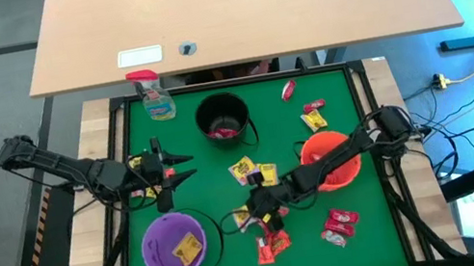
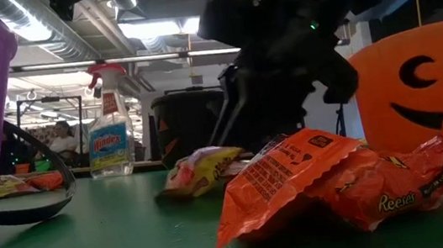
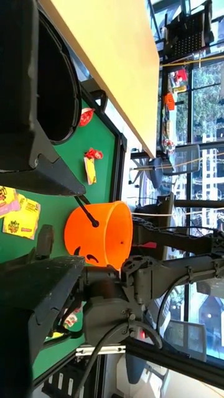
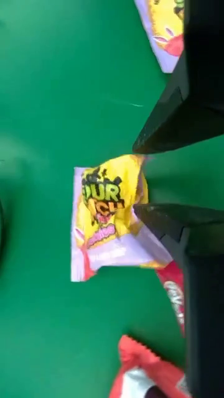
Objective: Sort candy
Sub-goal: Put the yellow candy into the violet bucket
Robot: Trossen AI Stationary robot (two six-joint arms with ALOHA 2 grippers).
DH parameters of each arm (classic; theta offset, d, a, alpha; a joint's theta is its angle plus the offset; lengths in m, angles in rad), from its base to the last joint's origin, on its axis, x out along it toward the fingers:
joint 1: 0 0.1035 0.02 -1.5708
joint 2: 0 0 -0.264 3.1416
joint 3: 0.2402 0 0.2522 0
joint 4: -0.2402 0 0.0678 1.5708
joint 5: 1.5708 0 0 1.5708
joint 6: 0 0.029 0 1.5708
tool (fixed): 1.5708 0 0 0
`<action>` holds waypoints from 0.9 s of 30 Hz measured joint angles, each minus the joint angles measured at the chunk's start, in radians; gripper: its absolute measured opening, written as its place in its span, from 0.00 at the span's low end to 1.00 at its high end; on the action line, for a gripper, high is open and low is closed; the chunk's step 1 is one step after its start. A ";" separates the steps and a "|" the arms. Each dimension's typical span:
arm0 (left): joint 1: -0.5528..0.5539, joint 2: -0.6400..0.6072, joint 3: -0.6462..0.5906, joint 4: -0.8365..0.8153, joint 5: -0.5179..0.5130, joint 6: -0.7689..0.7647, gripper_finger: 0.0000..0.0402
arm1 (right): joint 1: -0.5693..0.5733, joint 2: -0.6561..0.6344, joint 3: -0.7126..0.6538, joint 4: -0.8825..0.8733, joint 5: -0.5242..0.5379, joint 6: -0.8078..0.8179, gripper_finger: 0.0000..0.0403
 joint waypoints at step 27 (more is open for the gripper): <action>0.000 0.000 0.000 -0.001 0.009 -0.006 0.39 | 0.067 0.098 0.125 0.056 0.053 0.056 0.60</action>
